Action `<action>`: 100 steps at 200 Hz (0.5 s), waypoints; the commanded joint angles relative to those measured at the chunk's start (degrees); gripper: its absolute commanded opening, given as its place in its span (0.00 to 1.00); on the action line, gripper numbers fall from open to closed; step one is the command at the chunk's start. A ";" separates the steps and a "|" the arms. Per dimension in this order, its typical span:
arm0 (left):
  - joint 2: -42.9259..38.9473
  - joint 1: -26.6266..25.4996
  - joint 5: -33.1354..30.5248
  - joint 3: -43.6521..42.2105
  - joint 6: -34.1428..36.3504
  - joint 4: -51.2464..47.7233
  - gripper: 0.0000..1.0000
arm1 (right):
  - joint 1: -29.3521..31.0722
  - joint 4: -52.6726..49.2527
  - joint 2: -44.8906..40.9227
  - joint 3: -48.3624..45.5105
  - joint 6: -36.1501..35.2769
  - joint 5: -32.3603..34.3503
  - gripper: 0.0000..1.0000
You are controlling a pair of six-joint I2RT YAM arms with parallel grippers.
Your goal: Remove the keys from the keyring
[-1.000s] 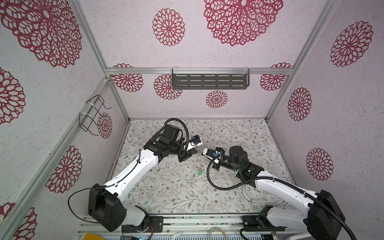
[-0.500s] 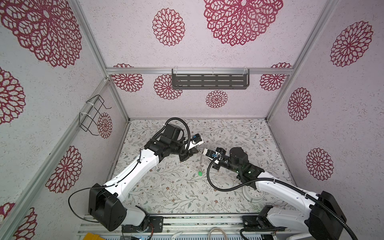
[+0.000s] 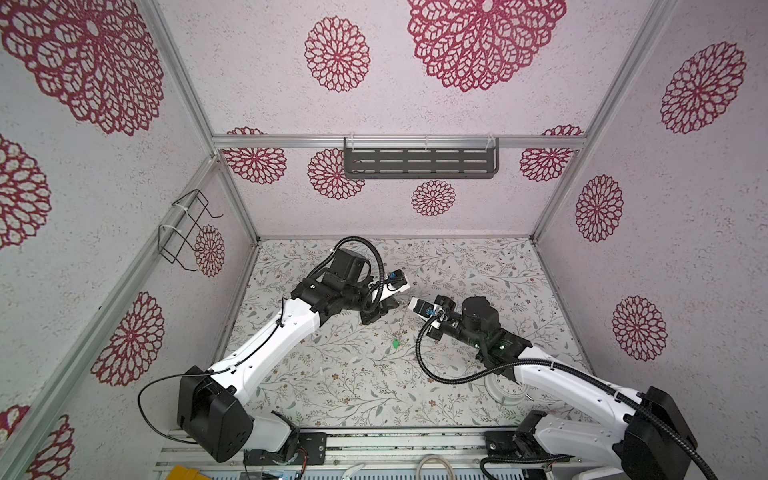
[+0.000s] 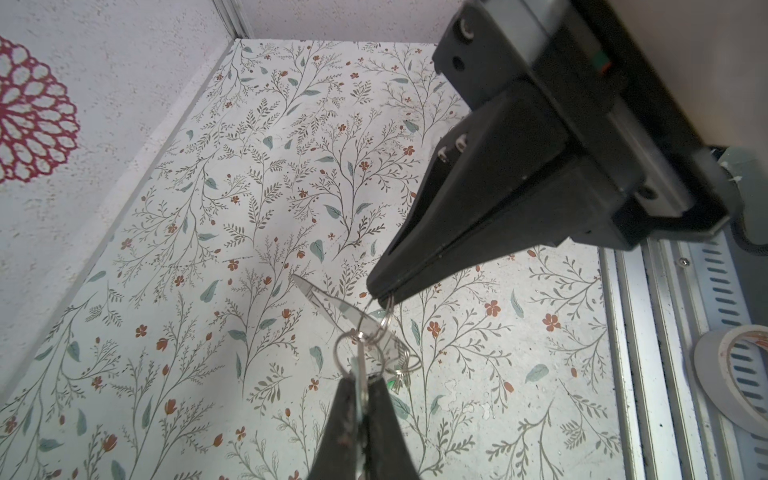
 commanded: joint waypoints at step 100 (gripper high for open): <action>0.72 -0.64 2.53 4.40 -2.15 0.89 0.00 | -0.51 -5.08 0.46 0.17 -2.69 7.39 0.00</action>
